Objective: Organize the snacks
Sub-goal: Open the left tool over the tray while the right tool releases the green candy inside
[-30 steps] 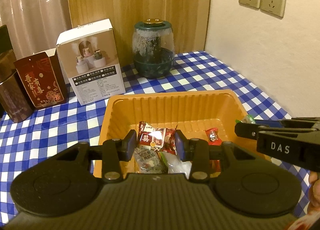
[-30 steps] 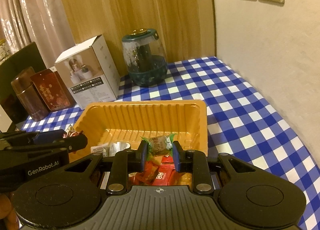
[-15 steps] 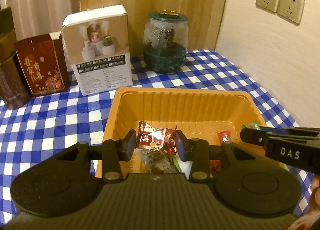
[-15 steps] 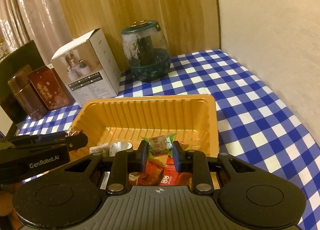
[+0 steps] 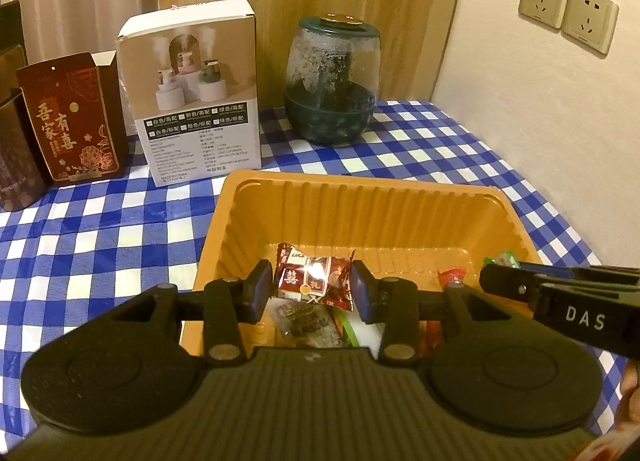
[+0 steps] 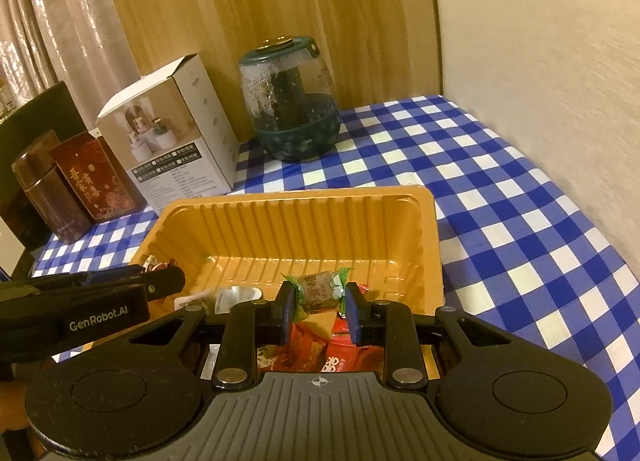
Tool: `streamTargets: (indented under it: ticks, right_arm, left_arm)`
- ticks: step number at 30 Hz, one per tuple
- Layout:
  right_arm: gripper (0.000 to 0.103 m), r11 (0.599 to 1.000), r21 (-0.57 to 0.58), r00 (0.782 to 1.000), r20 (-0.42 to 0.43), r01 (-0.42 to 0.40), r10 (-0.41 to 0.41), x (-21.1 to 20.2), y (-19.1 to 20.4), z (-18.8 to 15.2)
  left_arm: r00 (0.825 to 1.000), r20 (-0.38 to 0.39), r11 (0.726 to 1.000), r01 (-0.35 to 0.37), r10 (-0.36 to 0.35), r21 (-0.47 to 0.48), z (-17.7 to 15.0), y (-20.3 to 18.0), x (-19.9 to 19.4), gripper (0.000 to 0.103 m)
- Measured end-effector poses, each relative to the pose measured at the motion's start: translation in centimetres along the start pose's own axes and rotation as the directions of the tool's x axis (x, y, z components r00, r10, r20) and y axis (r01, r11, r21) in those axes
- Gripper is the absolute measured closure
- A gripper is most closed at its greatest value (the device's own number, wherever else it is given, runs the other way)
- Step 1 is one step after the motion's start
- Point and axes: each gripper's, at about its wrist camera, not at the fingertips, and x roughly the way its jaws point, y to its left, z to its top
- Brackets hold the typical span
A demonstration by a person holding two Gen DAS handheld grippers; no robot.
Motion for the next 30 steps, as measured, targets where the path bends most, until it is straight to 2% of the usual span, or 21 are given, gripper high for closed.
streamTargets:
  ticks: [1, 4, 16, 30]
  right_arm:
    - [0.076, 1.000, 0.001, 1.000, -0.001, 0.000, 0.000, 0.01, -0.02, -0.02]
    - [0.076, 1.000, 0.004, 1.000, -0.002, 0.001, -0.001, 0.04, -0.12, -0.07]
    - [0.076, 1.000, 0.012, 1.000, 0.000, -0.014, 0.014, -0.20, -0.19, 0.03]
    - [0.076, 0.999, 0.014, 1.000, -0.002, -0.030, 0.030, -0.31, 0.10, 0.13]
  left_arm:
    - [1.000, -0.004, 1.000, 0.002, -0.002, -0.003, -0.04, 0.04, 0.13, 0.063]
    - [1.000, -0.023, 1.000, -0.013, 0.013, -0.002, -0.33, 0.27, 0.49, 0.040]
    - [0.999, -0.025, 0.999, -0.046, 0.046, -0.004, -0.27, 0.90, -0.20, 0.040]
    - [0.998, -0.028, 0.999, -0.048, 0.048, 0.010, -0.29, 0.90, -0.44, 0.040]
